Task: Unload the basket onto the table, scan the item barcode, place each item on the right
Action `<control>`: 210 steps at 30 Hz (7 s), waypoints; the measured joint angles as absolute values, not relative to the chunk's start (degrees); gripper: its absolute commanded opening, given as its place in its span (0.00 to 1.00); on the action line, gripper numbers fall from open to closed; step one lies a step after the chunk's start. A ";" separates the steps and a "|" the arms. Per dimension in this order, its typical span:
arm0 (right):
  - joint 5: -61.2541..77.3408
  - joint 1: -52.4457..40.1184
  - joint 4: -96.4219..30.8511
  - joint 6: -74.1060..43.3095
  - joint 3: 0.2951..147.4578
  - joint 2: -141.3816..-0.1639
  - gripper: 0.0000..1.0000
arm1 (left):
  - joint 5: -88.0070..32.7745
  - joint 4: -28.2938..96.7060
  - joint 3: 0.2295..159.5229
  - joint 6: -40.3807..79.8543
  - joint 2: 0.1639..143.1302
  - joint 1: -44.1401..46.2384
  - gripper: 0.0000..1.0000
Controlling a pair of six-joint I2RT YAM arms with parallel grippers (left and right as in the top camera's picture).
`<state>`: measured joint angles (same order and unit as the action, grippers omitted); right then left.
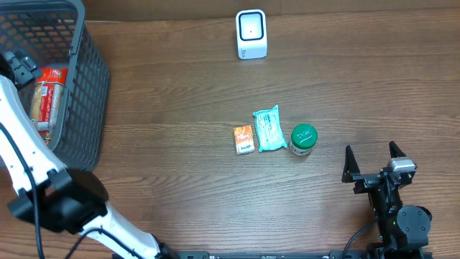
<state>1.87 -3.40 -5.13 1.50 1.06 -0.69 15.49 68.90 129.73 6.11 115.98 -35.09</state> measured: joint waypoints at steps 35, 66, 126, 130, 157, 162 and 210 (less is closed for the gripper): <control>1.87 -3.40 -5.13 1.50 1.06 -0.69 1.00 | -1.58 55.94 129.75 -19.05 143.61 -42.02 0.84; 1.85 -3.40 -5.13 1.48 1.06 -0.69 1.00 | -9.30 60.10 132.05 -14.37 142.89 -41.17 0.13; 1.87 -3.40 -5.13 1.48 1.06 -0.69 1.00 | 1.89 45.76 68.20 29.82 98.89 19.11 0.13; 1.85 -3.40 -5.08 1.50 1.06 -0.69 1.00 | 3.84 43.00 64.95 32.42 98.89 19.14 0.23; 1.85 -3.40 -5.10 1.48 1.06 -0.69 1.00 | 5.45 48.99 69.10 28.56 97.27 18.09 0.70; 1.87 -3.40 -5.13 1.50 1.06 -0.69 1.00 | 5.91 50.72 76.53 26.92 92.23 13.82 0.74; 1.85 -3.40 -5.15 1.48 1.06 -0.69 1.00 | 10.35 56.01 78.30 26.11 90.43 1.13 1.00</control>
